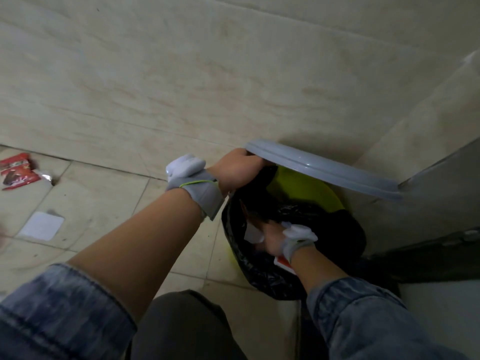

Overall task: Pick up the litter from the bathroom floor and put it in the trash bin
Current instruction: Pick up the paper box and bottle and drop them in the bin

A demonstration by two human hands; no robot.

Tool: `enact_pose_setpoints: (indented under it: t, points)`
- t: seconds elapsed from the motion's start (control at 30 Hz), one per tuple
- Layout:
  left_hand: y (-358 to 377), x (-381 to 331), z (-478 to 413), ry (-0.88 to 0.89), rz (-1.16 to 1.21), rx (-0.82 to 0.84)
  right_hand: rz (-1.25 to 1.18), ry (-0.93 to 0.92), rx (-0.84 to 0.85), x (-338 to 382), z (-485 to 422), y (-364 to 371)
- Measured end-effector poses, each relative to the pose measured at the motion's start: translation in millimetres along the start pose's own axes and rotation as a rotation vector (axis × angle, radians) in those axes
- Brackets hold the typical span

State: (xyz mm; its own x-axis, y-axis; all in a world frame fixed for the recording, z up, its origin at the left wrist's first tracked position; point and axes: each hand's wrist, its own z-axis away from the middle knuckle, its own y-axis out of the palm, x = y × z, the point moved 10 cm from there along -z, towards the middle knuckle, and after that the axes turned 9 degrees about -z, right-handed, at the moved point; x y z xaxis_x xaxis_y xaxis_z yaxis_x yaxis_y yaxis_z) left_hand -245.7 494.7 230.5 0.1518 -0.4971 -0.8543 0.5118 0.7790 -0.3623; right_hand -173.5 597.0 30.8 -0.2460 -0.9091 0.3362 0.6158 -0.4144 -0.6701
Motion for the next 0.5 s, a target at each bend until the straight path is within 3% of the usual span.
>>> enact_pose_setpoints:
  t: [0.1, 0.2, 0.5]
  points:
    - [1.1, -0.6, -1.7, -0.014, -0.023, -0.011, -0.181, -0.118, 0.010, 3.1, 13.4, -19.7]
    - [-1.1, 3.8, -1.2, -0.023, -0.056, -0.051, -0.304, -0.069, -0.026, -7.4, 23.4, -40.8]
    - [1.2, 8.7, 12.4, -0.007, -0.285, -0.062, 0.078, -0.233, -0.150, 39.2, 107.5, -61.0]
